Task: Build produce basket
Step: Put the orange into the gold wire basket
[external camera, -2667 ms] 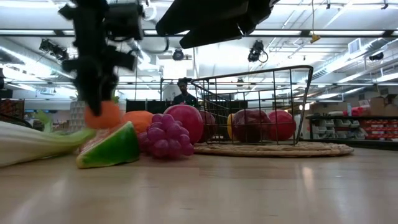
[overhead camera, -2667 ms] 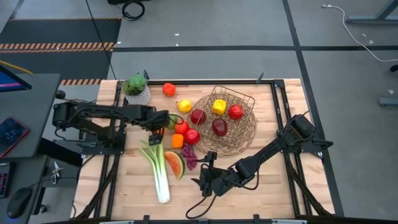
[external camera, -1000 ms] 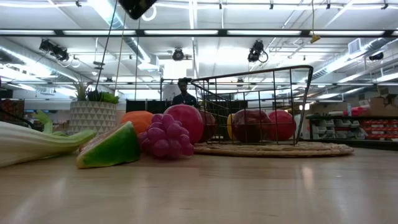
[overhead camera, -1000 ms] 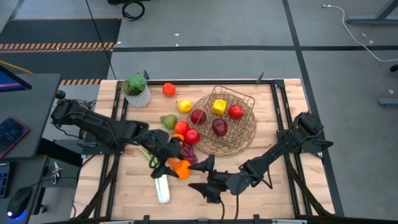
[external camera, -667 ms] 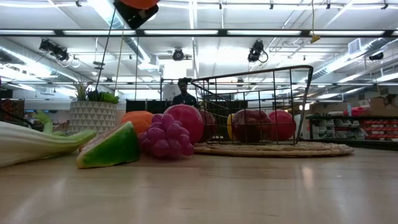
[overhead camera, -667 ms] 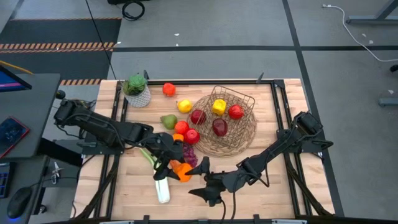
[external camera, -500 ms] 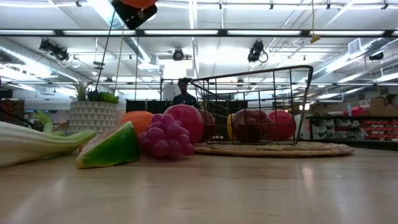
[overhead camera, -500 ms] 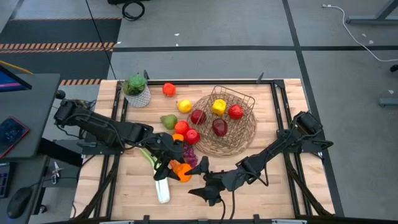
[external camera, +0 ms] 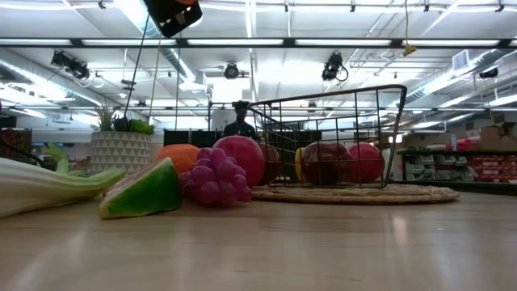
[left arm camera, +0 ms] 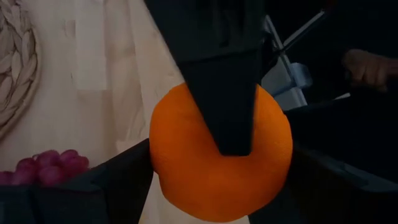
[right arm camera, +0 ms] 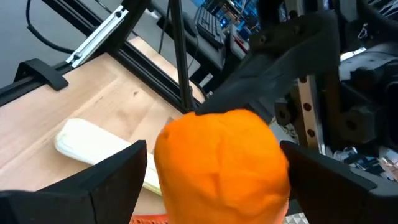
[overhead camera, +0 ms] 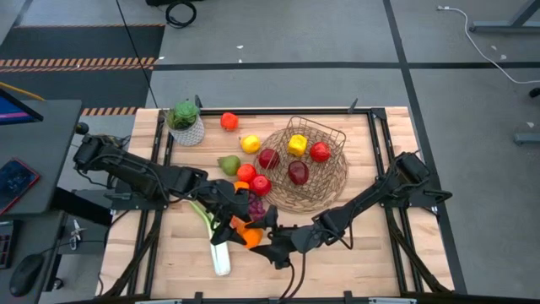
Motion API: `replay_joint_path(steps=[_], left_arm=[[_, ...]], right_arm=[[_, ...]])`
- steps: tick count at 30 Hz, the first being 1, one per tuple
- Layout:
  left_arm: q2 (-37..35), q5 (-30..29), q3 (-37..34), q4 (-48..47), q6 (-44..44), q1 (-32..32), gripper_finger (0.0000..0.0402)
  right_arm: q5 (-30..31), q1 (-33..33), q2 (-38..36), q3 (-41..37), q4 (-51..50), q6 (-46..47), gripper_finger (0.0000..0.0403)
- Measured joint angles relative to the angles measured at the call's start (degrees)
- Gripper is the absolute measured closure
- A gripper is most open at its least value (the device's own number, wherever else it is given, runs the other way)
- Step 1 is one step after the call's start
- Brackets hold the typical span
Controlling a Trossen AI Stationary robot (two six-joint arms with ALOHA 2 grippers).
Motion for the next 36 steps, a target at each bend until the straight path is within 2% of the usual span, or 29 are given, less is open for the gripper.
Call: replay_joint_path(steps=[7, 13, 21, 25, 28, 33, 36], left_arm=[[0.0, 0.0, 0.1, 0.8, -1.5, 0.0, 0.0074], [0.0, 0.2, 0.1, 0.6, 0.9, 0.0, 0.0072], [0.0, 0.1, 0.1, 0.4, 3.7, 1.0, 0.0024], [0.0, -0.2, 0.1, 0.3, 3.8, 1.3, 0.0005], [-0.4, -0.2, 0.1, -0.4, 4.2, 1.3, 0.0004], [-2.6, -0.1, 0.1, -2.5, 4.2, 1.6, 0.0004], [-4.2, -0.2, 0.1, -4.2, 4.1, 1.7, 0.0005]], right_arm=[[-1.5, -0.6, 0.0, 0.0, -0.7, 0.6, 0.0061], [-1.5, -0.6, 0.0, 0.0, -0.8, -0.1, 0.0093], [-1.4, -0.6, 0.0, 0.0, -2.0, 2.0, 0.0097], [1.6, 0.0, 0.0, 0.0, -4.3, 3.1, 0.0097], [4.6, 0.7, 0.0, 0.0, -5.5, 3.2, 0.0097], [6.3, 2.5, 0.0, 0.0, -6.8, 3.5, 0.0097], [10.3, 4.0, 0.0, 0.0, -8.8, 2.0, 0.0096]])
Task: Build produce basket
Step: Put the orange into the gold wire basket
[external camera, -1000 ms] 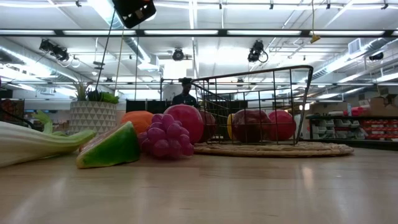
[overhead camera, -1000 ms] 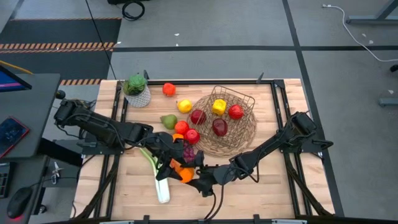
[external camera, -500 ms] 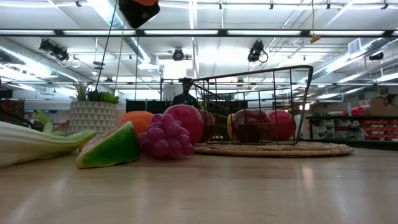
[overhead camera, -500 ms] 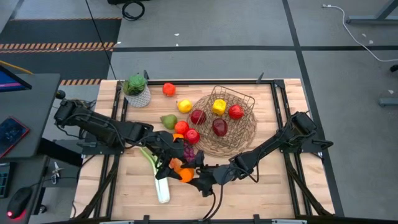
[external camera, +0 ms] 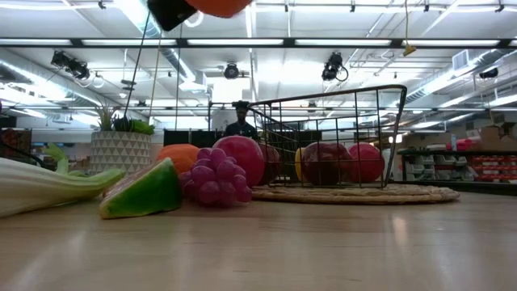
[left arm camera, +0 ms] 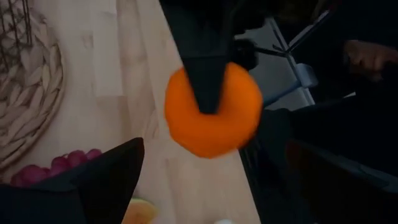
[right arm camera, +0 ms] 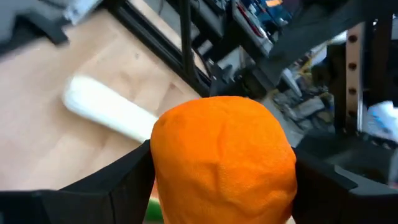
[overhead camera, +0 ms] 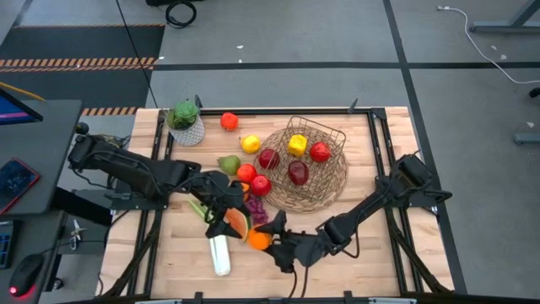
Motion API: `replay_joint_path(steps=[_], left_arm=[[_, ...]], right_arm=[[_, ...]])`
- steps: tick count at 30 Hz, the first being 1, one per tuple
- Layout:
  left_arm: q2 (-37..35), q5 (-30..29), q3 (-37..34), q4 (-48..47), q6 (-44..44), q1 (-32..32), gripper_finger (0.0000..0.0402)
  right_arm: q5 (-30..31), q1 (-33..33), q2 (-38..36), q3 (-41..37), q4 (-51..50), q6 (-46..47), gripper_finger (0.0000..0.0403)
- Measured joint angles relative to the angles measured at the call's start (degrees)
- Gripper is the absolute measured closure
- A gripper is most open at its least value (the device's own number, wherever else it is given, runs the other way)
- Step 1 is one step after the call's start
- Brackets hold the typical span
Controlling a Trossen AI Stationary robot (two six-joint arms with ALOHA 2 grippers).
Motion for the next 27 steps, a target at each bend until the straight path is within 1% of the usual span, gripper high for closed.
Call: replay_joint_path(steps=[3, 7, 11, 15, 17, 19, 23, 27], left_arm=[[-0.5, 0.1, 0.0, -1.5, 0.0, -0.1, 0.0005], [-0.7, 0.1, 0.0, -1.9, -0.6, 0.0, 0.0005], [-0.7, -0.1, 0.0, -3.0, -0.6, 0.0, 0.0005], [-0.7, -0.3, 0.0, -4.3, -0.6, -0.1, 0.0005], [-0.7, -0.4, 0.0, -4.5, -0.6, 0.0, 0.0005], [-0.7, -0.5, 0.0, -4.6, -0.7, 0.0, 0.0005], [-0.7, -0.5, 0.0, -4.6, -0.7, -0.1, 0.0005], [-0.7, -0.5, 0.0, -4.6, -0.7, -0.1, 0.0005]], right_arm=[[5.1, 1.0, 0.0, 0.0, -5.0, -4.6, 0.0096], [9.3, 1.3, 0.0, 0.0, -12.9, -11.6, 0.0096], [10.0, 1.5, 0.0, 0.0, -15.5, -14.2, 0.0096], [10.6, 2.8, 0.0, 0.0, -14.2, -21.0, 0.0096], [10.8, 3.7, 0.0, 0.0, -11.7, -22.4, 0.0096], [10.5, 4.7, 0.0, 0.0, -7.5, -21.9, 0.0096], [9.1, 6.8, 0.0, 0.0, 3.4, -18.9, 0.0096], [9.5, 8.8, 0.0, 0.0, 14.5, -19.0, 0.0096]])
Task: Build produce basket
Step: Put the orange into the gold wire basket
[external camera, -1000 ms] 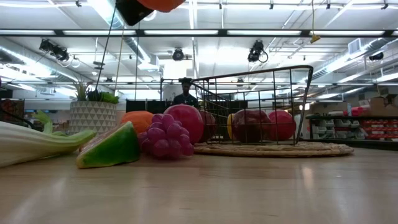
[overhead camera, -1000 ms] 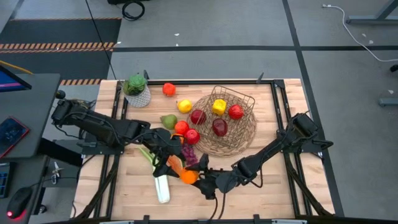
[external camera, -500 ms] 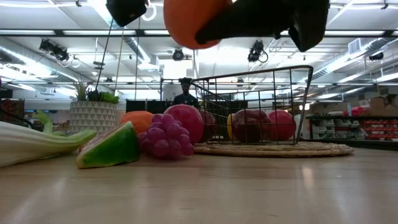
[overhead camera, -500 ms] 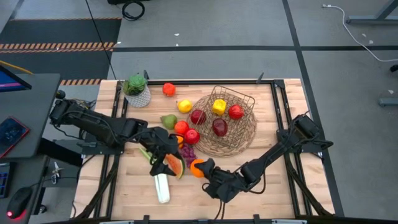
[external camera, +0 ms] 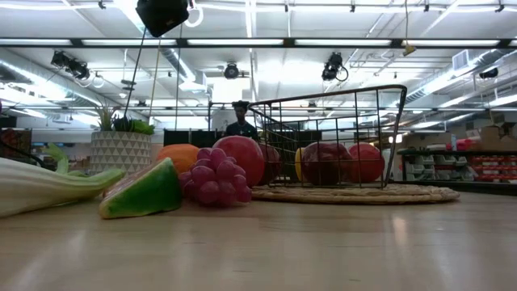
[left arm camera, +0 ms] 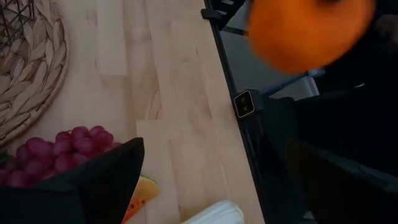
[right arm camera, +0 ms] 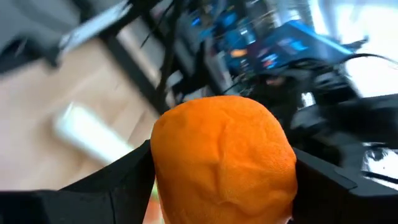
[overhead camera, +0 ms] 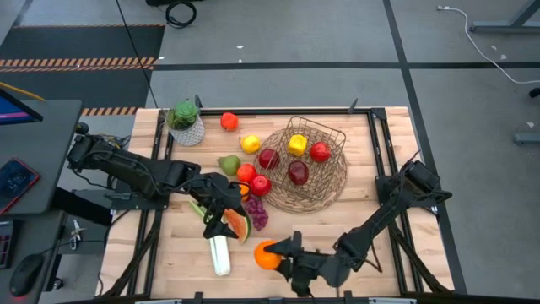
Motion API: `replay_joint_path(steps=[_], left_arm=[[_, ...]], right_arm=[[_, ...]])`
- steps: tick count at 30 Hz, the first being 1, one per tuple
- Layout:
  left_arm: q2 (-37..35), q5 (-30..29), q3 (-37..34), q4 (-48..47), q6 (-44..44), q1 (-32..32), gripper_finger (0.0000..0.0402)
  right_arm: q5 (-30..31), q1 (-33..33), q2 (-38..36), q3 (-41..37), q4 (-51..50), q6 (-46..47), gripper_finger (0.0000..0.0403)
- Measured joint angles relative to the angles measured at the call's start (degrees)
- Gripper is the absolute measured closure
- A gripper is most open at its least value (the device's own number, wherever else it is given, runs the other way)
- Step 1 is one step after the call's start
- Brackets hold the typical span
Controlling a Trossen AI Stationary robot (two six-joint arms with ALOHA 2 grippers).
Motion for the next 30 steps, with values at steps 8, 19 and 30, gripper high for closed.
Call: replay_joint_path(steps=[8, 19, 30], left_arm=[[0.0, 0.0, 0.0, -2.9, 0.1, 0.0, 0.0005], [0.0, 0.0, 0.0, -5.7, 1.5, 0.0, 0.0005], [0.0, 0.1, 0.0, -7.4, 3.0, 0.0, 0.0005]], right_arm=[[12.4, 2.2, 0.0, 0.0, 29.1, -5.4, 0.0096], [30.7, -0.7, -0.1, 0.0, 55.9, -8.5, 0.0096], [27.5, -14.0, -0.1, -0.1, 45.9, -7.0, 0.0096]])
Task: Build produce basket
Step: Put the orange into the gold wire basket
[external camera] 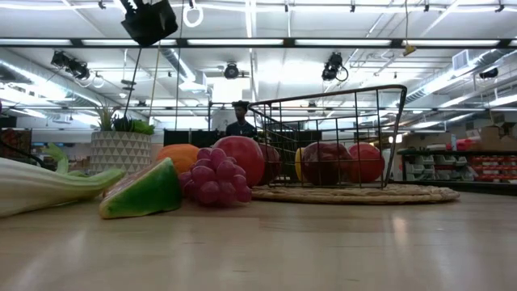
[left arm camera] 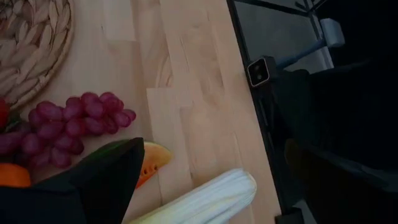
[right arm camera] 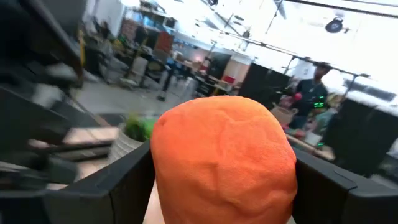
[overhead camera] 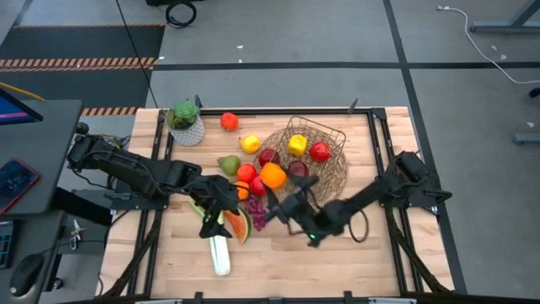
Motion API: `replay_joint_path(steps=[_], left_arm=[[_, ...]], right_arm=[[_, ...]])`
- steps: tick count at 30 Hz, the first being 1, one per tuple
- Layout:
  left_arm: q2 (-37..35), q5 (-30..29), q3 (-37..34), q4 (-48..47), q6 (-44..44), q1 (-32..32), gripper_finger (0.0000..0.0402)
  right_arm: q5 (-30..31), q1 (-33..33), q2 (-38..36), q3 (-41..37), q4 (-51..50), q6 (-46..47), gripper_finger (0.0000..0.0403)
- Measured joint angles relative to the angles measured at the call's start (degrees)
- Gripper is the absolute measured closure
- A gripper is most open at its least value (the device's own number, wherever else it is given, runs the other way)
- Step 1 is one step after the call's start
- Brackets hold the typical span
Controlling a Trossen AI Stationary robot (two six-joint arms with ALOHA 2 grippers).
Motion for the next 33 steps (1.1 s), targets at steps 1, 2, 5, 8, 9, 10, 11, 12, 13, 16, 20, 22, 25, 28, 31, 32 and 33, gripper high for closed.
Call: replay_joint_path(steps=[1, 2, 5, 8, 9, 10, 11, 12, 13, 16, 20, 22, 25, 28, 31, 32, 33], left_arm=[[0.0, 0.2, 0.0, -0.6, 0.3, -0.1, 0.0005], [-0.4, 0.3, 0.0, -1.7, 1.3, -0.2, 0.0005], [-2.5, -0.8, -0.1, -4.2, 3.1, -0.4, 0.0005], [-6.0, -4.4, -0.1, -6.1, 3.6, -0.8, 0.0005], [-7.4, -5.6, -0.1, -5.6, 3.7, -0.8, 0.0005], [-8.8, -6.8, -0.1, -5.7, 4.1, -0.7, 0.0005], [-10.3, -8.1, -0.1, -5.9, 4.3, -0.7, 0.0005], [-11.8, -9.6, -0.1, -5.9, 4.5, -0.8, 0.0005], [-13.2, -11.0, -0.1, -5.7, 4.6, -0.8, 0.0005], [-17.7, -15.0, -0.1, -5.8, 5.2, -0.8, 0.0005], [-22.7, -20.4, -0.1, -5.7, 5.1, -0.8, 0.0005], [-24.5, -22.4, -0.1, -5.7, 4.7, -0.8, 0.0005], [-26.5, -23.7, -0.1, -5.6, 3.7, -0.8, 0.0005], [-27.3, -24.6, 0.0, -5.8, 2.5, -0.8, 0.0005], [-27.3, -24.6, 0.0, -5.9, 1.4, -0.8, 0.0005], [-27.3, -24.6, 0.0, -5.9, 1.3, -0.8, 0.0005], [-27.2, -24.6, 0.0, -5.9, 1.2, -0.8, 0.0005]], right_arm=[[-0.6, -1.1, 0.0, 0.0, -3.2, 2.2, 0.0096], [-1.2, -1.9, 0.0, 0.0, -6.6, 4.6, 0.0096], [-5.0, -3.5, 0.1, 0.0, -14.2, 9.3, 0.0096], [-8.9, -3.8, 0.0, 0.0, -21.6, 16.0, 0.0096], [-9.7, -3.8, -0.1, 0.0, -24.0, 17.9, 0.0096], [-10.8, -3.8, -0.2, 0.0, -26.4, 19.6, 0.0096], [-11.7, -3.8, -0.4, 0.3, -29.3, 21.6, 0.0096], [-12.3, -3.8, -0.6, 1.0, -32.6, 23.3, 0.0097], [-13.3, -3.8, -0.8, 1.8, -36.5, 25.0, 0.0097], [-19.4, -3.9, -0.9, 6.5, -52.0, 34.9, 0.0097], [-35.4, -5.4, -0.9, 15.4, -74.9, 50.6, 0.0097], [-41.2, -6.8, -0.9, 18.0, -80.7, 55.3, 0.0097], [-41.8, -8.1, -1.1, 20.9, -86.0, 60.3, 0.0096], [-45.7, -9.4, -2.6, 23.9, -89.7, 64.7, 0.0096], [-52.3, -11.3, -4.8, 26.5, -94.1, 70.9, 0.0096], [-54.6, -12.2, -5.5, 27.3, -96.0, 73.1, 0.0096], [-56.7, -13.1, -6.4, 28.2, -98.7, 75.3, 0.0096]])
